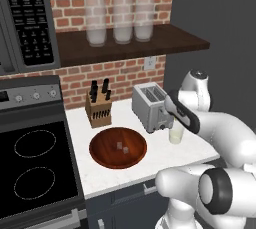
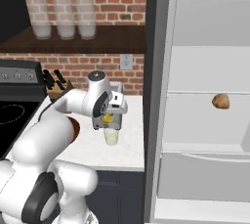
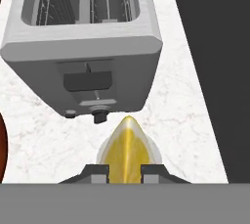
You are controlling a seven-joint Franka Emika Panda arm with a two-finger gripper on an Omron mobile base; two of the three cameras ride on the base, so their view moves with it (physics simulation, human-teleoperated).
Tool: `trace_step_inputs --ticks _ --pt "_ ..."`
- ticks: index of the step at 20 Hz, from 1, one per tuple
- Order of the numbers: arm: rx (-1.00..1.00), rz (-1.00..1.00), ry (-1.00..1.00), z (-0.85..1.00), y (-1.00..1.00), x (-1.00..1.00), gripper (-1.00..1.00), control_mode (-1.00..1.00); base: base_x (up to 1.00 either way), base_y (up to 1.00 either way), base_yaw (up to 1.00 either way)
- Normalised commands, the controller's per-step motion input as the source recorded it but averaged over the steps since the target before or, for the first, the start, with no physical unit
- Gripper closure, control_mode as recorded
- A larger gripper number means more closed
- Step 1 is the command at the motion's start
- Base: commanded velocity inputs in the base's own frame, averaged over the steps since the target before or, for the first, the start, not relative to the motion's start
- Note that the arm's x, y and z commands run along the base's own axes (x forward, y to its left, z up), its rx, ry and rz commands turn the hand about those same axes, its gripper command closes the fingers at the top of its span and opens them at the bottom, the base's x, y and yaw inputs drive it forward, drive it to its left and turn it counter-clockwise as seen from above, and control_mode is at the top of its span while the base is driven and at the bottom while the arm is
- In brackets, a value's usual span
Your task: Grab a lemon wedge from the fridge and one ice cube from the ice bowl, and put them in the glass of lemonade.
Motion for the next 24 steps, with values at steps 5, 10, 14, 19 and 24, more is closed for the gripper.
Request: trace_step_inputs --ticks 5,10,14,19,24 --pt "0.00 0.00 0.00 -0.21 -0.01 0.00 1.00 -1.00 0.00 0.00 0.00" --pt "0.00 0.00 0.00 -0.16 -0.16 0.00 1.00 -1.00 0.00 0.00 0.00" --pt "0.00 0.00 0.00 -0.05 -0.23 0.00 1.00 -1.00 0.00 0.00 0.00" --pt "0.00 0.00 0.00 0.00 0.00 0.00 1.00 -1.00 0.00 0.00 0.00" --pt "0.00 0.00 0.00 0.00 0.20 0.00 1.00 -1.00 0.00 0.00 0.00"
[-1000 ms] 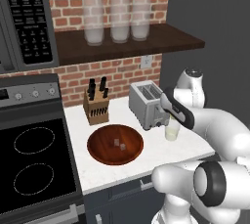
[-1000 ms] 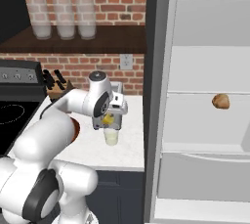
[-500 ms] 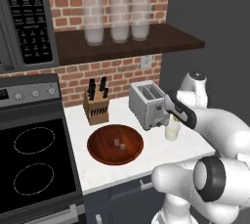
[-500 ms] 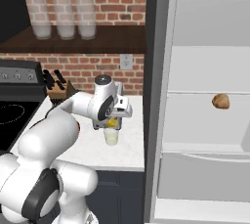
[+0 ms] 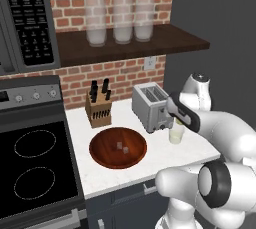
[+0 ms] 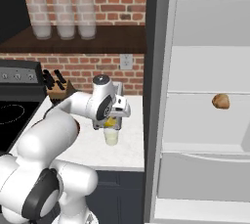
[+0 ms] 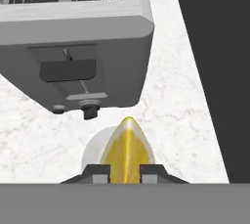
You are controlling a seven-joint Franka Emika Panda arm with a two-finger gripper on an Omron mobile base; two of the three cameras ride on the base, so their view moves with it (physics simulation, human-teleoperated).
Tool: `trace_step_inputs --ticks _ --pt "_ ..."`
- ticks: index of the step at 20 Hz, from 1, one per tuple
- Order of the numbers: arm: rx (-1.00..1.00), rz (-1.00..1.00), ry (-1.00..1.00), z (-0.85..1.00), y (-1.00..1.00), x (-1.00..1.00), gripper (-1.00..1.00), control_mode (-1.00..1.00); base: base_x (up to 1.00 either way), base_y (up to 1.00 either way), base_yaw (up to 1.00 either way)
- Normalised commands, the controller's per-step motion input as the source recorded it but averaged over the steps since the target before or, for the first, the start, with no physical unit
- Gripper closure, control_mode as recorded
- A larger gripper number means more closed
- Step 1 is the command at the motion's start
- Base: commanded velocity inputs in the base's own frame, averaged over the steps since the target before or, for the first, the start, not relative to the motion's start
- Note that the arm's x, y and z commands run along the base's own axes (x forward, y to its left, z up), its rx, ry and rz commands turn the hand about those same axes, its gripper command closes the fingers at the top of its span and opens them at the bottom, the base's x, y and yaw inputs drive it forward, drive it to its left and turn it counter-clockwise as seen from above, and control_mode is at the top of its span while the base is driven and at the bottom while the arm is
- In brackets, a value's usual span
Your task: Grab a lemon wedge from the fridge and one ice cube from the ice bowl, and put them in the glass of lemonade.
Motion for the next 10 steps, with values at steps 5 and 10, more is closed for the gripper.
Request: trace_step_inputs --ticks 5,10 --pt "0.00 0.00 0.00 0.00 0.08 0.05 1.00 -1.00 0.00 0.00 0.00" --pt "0.00 0.00 0.00 -0.02 -0.17 0.17 1.00 -1.00 0.00 0.00 0.00"
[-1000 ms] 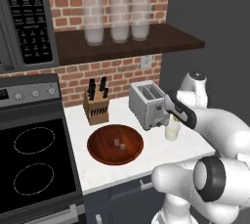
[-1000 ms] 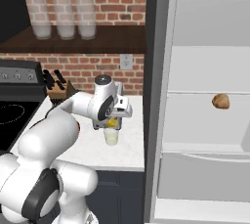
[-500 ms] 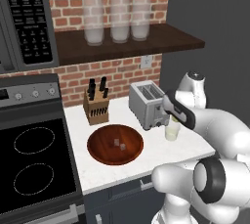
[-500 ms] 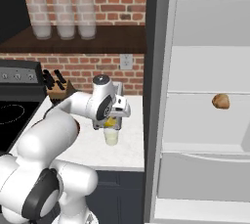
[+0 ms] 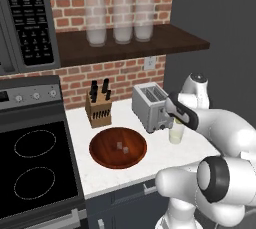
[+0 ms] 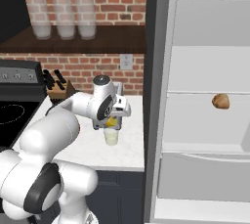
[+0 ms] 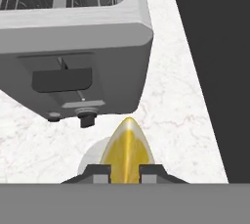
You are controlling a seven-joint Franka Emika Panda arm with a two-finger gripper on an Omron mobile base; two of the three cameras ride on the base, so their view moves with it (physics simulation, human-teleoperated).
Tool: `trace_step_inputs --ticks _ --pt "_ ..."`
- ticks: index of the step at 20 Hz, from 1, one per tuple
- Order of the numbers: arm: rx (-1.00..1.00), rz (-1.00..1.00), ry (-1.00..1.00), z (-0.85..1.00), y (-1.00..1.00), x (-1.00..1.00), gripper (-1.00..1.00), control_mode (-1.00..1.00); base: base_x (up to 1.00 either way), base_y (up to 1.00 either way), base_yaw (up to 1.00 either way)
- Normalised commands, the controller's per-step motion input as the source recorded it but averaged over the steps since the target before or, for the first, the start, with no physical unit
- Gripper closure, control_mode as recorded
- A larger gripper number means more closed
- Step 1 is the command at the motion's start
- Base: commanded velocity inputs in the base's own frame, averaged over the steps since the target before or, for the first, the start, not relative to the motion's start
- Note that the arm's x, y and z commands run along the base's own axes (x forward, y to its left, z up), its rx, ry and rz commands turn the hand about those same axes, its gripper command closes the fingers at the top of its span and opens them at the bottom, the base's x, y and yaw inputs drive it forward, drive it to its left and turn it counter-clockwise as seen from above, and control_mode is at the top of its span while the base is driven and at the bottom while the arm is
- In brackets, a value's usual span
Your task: Grab a lemon wedge from the fridge and one ice cube from the ice bowl, and put them in the glass of lemonade.
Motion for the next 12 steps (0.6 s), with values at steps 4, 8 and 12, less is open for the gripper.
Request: trace_step_inputs --ticks 4,8,12 --pt "0.00 0.00 0.00 0.00 -0.09 0.01 1.00 -1.00 0.00 0.00 0.00" --pt "0.00 0.00 0.00 0.00 0.00 0.00 1.00 -1.00 0.00 0.00 0.00" --pt "0.00 0.00 0.00 -0.01 0.01 0.00 1.00 -1.00 0.00 0.00 0.00"
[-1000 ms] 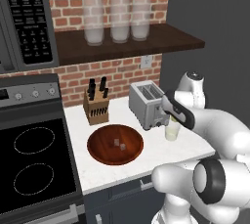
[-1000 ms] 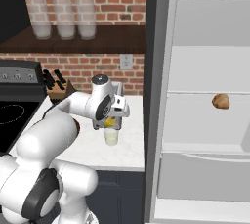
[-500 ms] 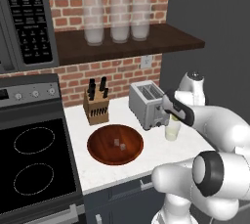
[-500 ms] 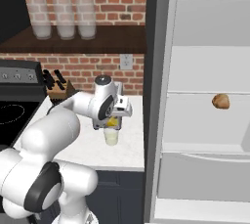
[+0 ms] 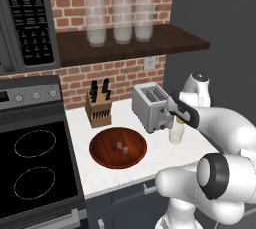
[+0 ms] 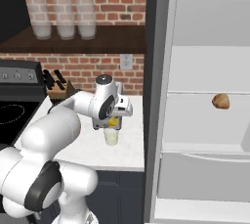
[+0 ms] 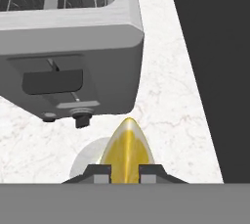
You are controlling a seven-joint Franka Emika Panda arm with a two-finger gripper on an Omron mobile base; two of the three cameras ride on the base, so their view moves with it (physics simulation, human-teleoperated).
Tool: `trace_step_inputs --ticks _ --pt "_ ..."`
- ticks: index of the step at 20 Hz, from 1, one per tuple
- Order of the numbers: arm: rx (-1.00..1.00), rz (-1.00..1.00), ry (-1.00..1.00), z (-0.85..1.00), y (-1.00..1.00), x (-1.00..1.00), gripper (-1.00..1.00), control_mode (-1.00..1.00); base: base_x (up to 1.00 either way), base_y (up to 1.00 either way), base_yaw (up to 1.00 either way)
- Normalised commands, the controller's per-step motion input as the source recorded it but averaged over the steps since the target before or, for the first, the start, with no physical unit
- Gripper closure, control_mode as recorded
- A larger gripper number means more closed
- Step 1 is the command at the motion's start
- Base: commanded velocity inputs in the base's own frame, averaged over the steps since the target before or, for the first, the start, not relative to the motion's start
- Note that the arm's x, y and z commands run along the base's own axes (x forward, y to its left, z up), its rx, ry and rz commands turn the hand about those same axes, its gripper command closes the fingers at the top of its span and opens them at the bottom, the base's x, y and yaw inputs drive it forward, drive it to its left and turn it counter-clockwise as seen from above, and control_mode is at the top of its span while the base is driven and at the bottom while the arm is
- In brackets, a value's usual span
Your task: Grab a lemon wedge from the fridge and one ice cube from the ice bowl, and put them in the glass of lemonade.
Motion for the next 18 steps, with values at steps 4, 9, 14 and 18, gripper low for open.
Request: trace_step_inputs --ticks 4,9,14,18 --pt "0.00 0.00 0.00 0.00 0.22 0.00 1.00 -1.00 0.00 0.00 0.00" --pt "0.00 0.00 0.00 0.00 0.08 0.00 1.00 -1.00 0.00 0.00 0.00" --pt "0.00 0.00 0.00 -0.06 -0.04 0.00 1.00 -1.00 0.00 0.00 0.00" --pt "0.00 0.00 0.00 -0.09 -0.03 0.00 1.00 -1.00 0.00 0.00 0.00"
